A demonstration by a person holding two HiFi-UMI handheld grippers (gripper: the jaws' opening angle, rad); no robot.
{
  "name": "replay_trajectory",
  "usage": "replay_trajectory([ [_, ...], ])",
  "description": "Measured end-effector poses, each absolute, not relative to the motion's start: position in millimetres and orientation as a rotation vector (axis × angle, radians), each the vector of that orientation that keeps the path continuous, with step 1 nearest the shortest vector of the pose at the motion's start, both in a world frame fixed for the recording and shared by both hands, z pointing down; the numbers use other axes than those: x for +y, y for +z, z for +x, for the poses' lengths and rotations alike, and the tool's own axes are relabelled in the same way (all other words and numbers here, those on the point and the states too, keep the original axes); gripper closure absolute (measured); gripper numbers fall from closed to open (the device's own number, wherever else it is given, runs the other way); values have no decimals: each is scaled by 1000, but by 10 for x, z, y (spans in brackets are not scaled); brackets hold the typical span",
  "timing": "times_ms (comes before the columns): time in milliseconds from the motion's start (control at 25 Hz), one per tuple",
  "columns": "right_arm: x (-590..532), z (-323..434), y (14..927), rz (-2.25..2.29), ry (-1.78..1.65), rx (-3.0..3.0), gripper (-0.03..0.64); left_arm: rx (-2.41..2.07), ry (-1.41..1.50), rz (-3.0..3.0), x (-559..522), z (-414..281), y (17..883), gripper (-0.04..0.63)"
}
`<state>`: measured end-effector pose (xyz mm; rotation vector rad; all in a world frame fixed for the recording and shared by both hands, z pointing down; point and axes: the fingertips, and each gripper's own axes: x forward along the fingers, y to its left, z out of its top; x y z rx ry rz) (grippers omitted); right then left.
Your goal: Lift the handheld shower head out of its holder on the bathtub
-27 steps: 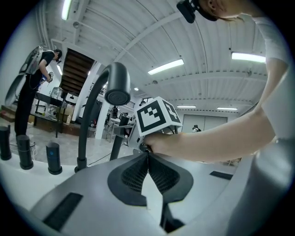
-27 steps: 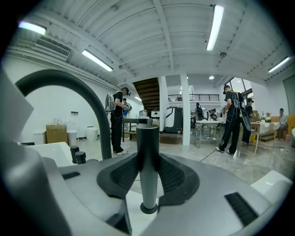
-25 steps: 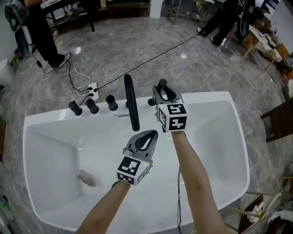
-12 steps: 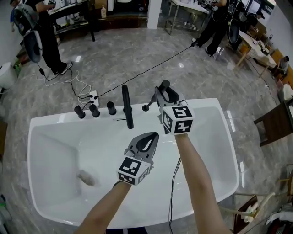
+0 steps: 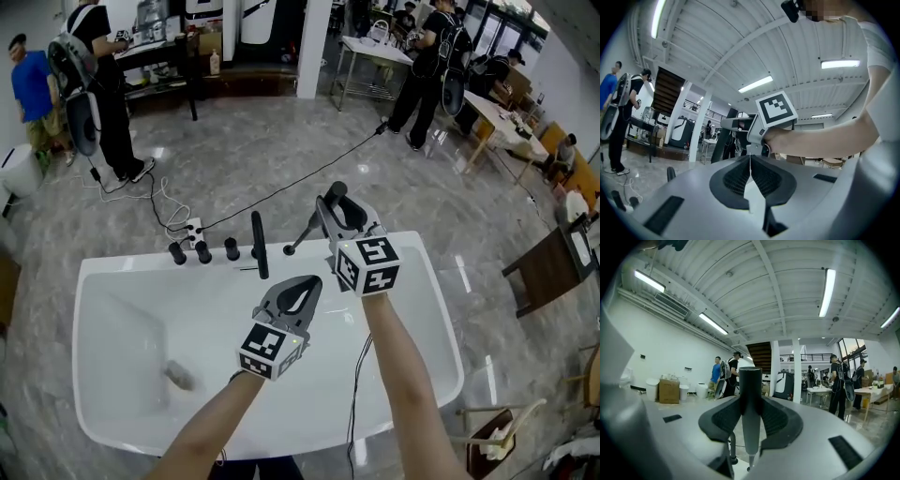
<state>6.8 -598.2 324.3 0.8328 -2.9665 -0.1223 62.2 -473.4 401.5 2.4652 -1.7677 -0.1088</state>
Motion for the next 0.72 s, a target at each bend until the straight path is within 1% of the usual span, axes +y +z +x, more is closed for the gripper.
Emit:
replay_trajectory([
  [240, -5561, 413, 2243, 908, -129, -3040, 477, -1695, -135, 2575, -4384, 693, 3316, 583],
  [480, -4854, 826, 1256, 938, -200, -3135, 477, -1618, -144, 2673, -3933, 736, 2644, 583],
  [720, -4104, 1310, 756, 953, -252, -3206, 477, -1574, -155, 2730, -3407, 785, 2313, 584],
])
